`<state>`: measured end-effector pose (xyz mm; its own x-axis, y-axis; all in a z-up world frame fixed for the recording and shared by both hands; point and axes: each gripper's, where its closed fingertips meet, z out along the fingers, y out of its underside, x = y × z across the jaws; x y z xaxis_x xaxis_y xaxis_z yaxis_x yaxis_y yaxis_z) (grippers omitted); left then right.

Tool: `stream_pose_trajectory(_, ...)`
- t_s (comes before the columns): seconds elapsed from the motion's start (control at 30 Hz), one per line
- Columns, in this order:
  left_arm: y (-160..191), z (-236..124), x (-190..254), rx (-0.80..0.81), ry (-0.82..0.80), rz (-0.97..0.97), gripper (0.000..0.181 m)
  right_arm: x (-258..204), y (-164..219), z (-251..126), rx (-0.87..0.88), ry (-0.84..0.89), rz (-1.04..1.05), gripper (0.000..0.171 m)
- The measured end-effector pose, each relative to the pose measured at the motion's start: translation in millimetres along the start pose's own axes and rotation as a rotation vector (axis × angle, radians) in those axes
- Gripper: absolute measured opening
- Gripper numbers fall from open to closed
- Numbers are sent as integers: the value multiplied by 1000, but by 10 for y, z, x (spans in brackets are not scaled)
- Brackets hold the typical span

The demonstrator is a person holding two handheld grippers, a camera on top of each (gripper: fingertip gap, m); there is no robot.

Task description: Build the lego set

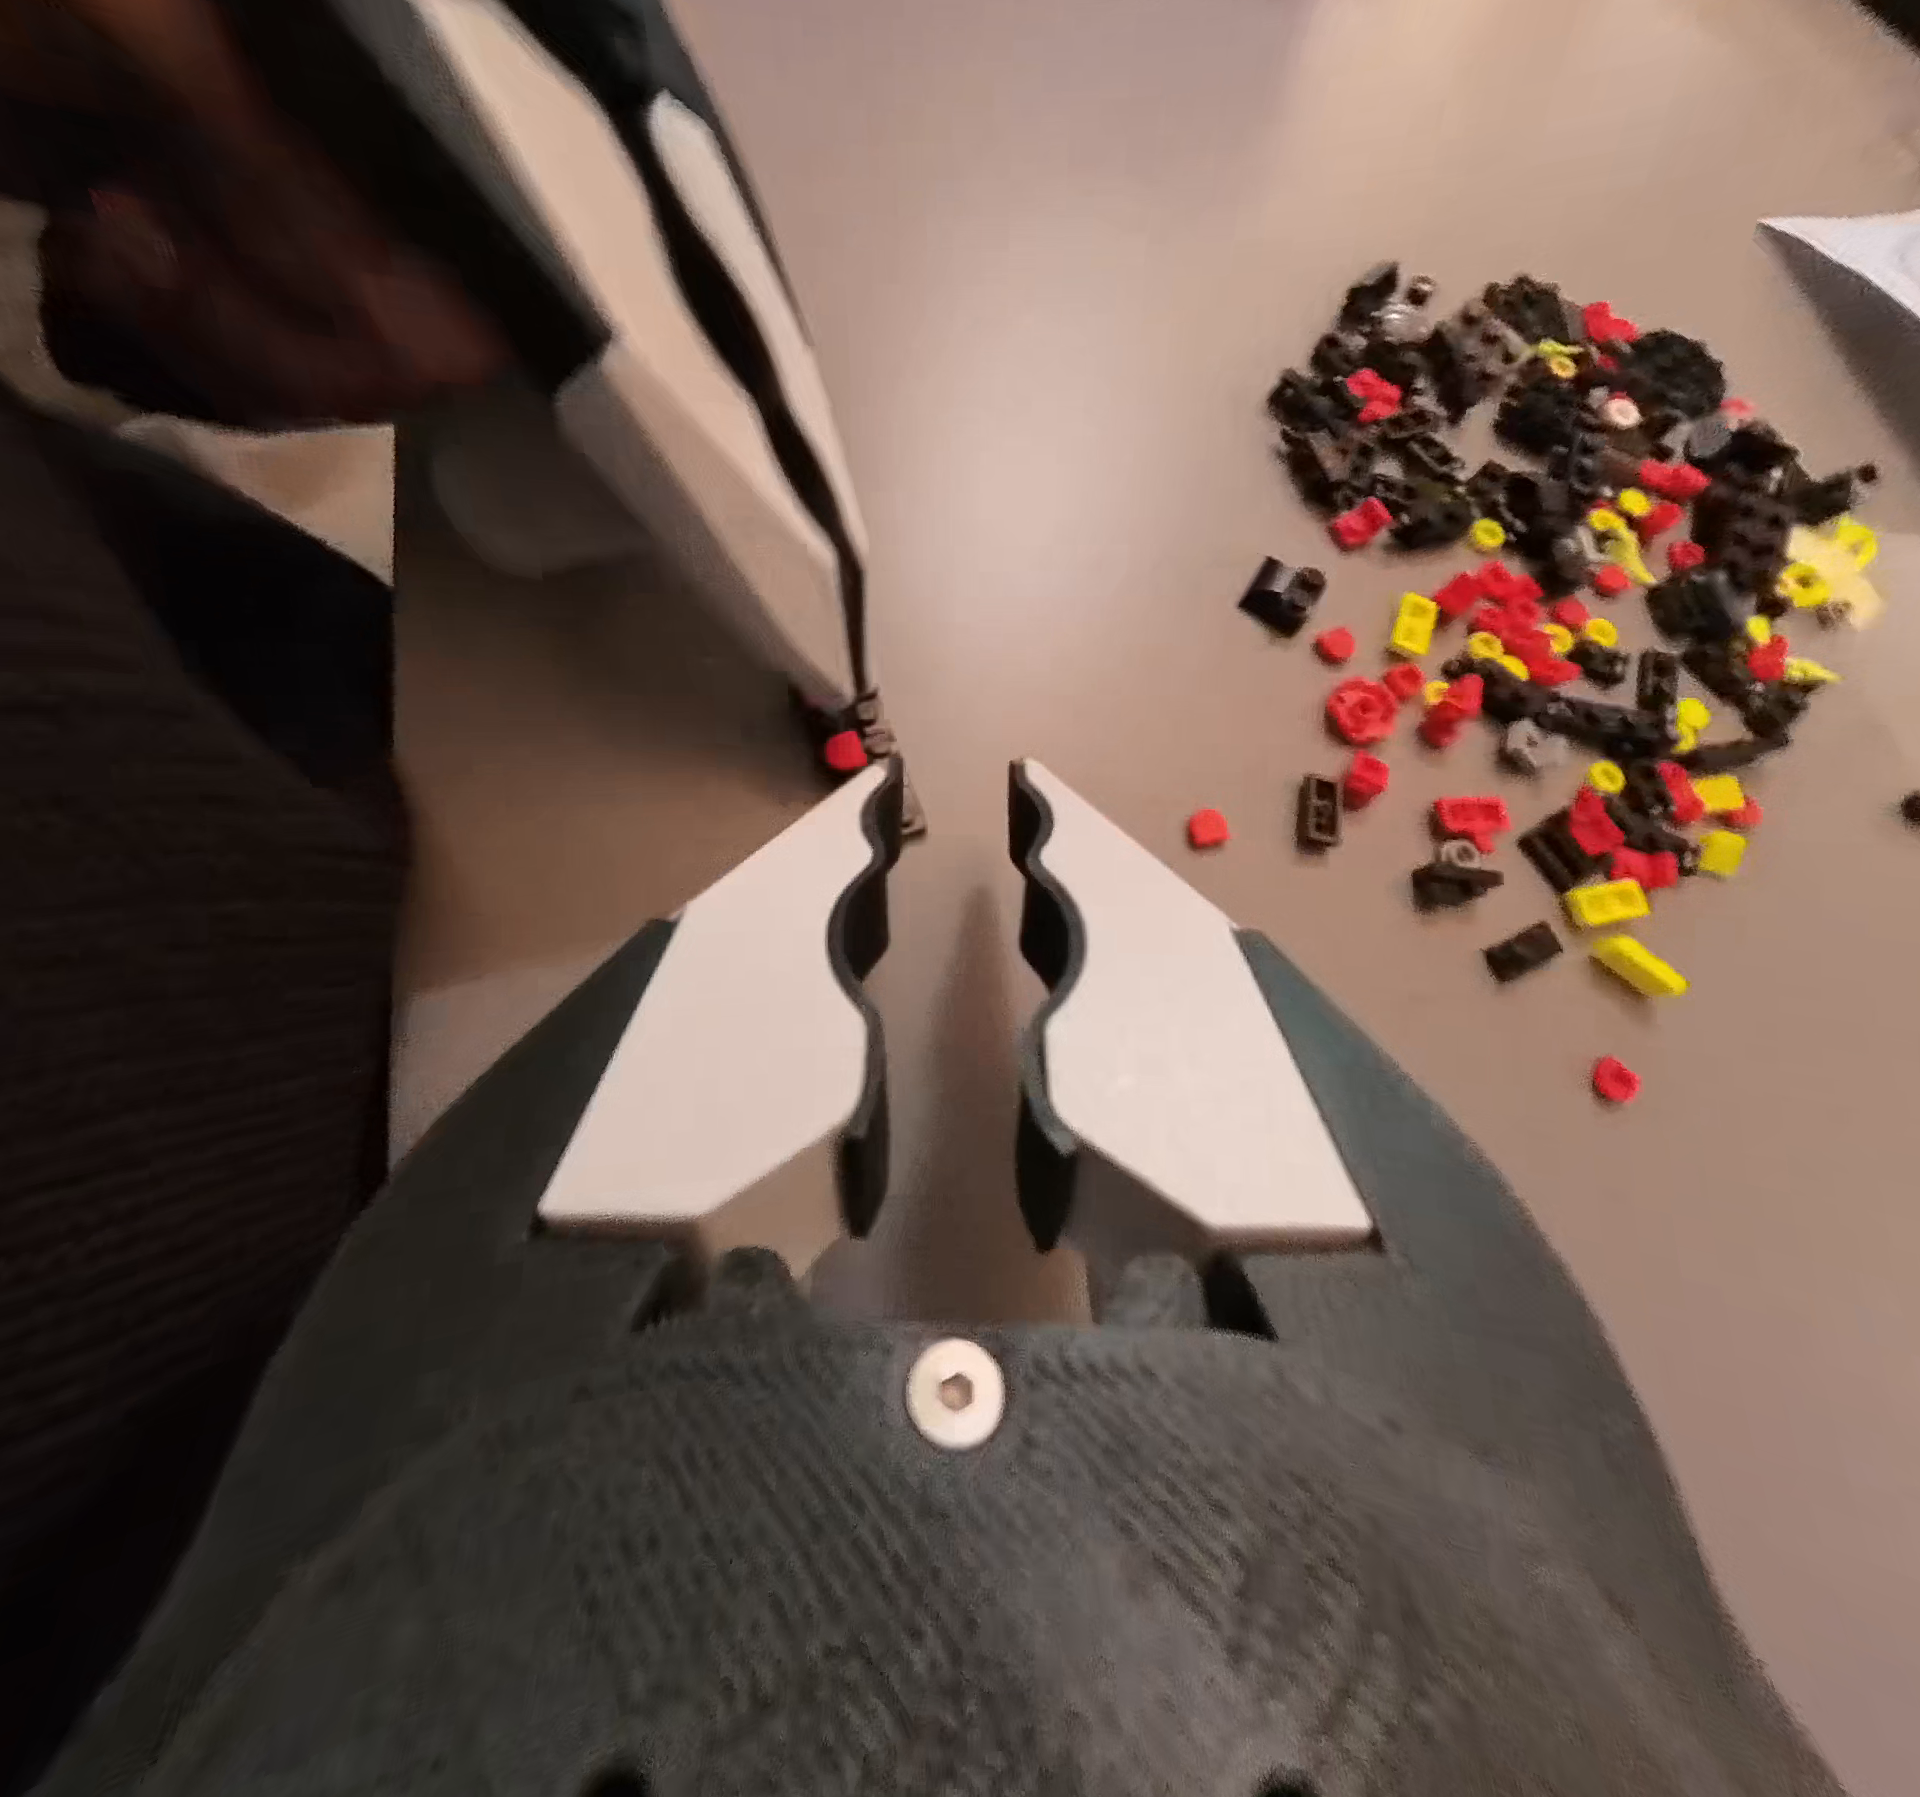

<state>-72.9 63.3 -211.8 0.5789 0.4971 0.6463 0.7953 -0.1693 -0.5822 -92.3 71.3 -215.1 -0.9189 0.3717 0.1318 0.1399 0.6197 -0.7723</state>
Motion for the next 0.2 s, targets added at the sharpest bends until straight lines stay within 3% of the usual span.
stream_pose_trajectory(0.03, -68, -39, 38, 34, 34, -28, 1, -38, 3, 27, -7, -5, -30, 16)
stream_pose_trajectory(0.2, -33, -96, -71, 1, -47, 7, 0, -189, -18, 115, -3, -66, -67, 12)
